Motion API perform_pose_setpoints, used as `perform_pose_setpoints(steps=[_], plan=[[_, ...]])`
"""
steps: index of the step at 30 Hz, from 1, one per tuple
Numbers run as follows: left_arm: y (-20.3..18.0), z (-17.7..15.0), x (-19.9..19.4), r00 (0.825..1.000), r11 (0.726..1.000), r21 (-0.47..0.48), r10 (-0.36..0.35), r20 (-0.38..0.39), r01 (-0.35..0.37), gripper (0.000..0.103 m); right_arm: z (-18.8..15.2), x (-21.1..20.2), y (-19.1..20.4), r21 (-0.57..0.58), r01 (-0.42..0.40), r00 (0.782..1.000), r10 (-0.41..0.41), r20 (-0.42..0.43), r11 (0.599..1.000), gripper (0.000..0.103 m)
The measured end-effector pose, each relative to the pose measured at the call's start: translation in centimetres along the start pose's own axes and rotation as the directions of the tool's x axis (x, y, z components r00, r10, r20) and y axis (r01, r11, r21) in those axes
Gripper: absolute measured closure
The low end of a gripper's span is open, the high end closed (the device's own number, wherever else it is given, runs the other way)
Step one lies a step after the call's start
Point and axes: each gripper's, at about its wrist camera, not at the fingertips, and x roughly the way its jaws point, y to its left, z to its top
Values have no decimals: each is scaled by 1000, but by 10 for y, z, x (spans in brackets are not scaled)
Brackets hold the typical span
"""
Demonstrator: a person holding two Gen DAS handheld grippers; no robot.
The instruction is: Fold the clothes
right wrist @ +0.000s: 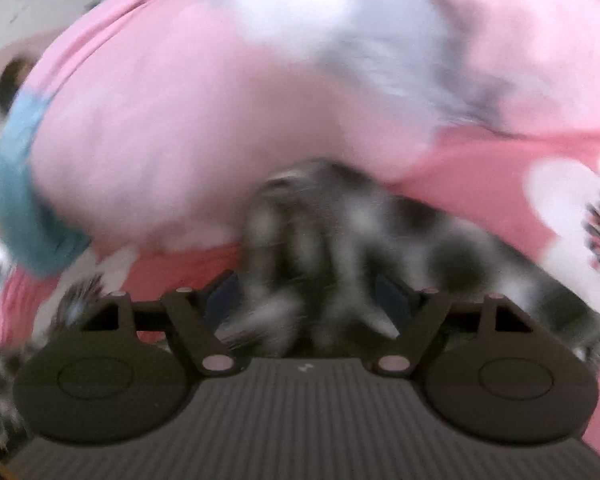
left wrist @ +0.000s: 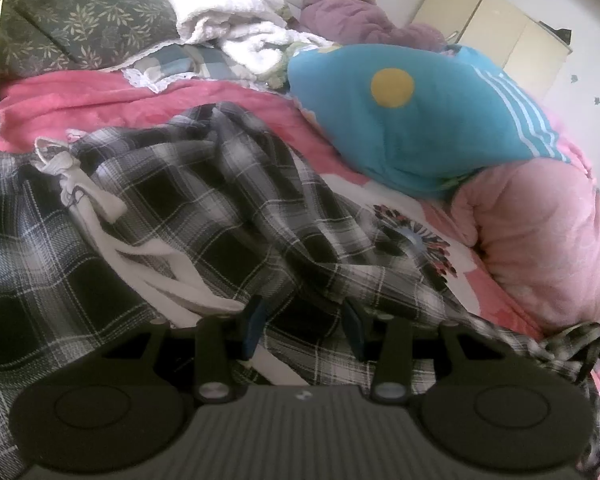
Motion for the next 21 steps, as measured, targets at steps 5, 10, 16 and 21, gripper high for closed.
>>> perform_pose_setpoints(steps=[5,10,16,21], plan=[[-1,0,1,1000,1000,-1,8,4,-8,59,12,8,-22,-32,74,997,-74,1,997,23],[-3,-1,3,1000,1000,4,14,7,-14,57,-10,13,-23,-202,46,992,-69,-107,978,23],[-4,-1,2,1000,1000,12,20,10,-20,57,-40,23,11,-464,-34,988,-39,-148,885,23],[-5,-2,2,1000,999,19,27,14,-27,57,-49,42,19,-531,9,981,-110,-160,848,57]])
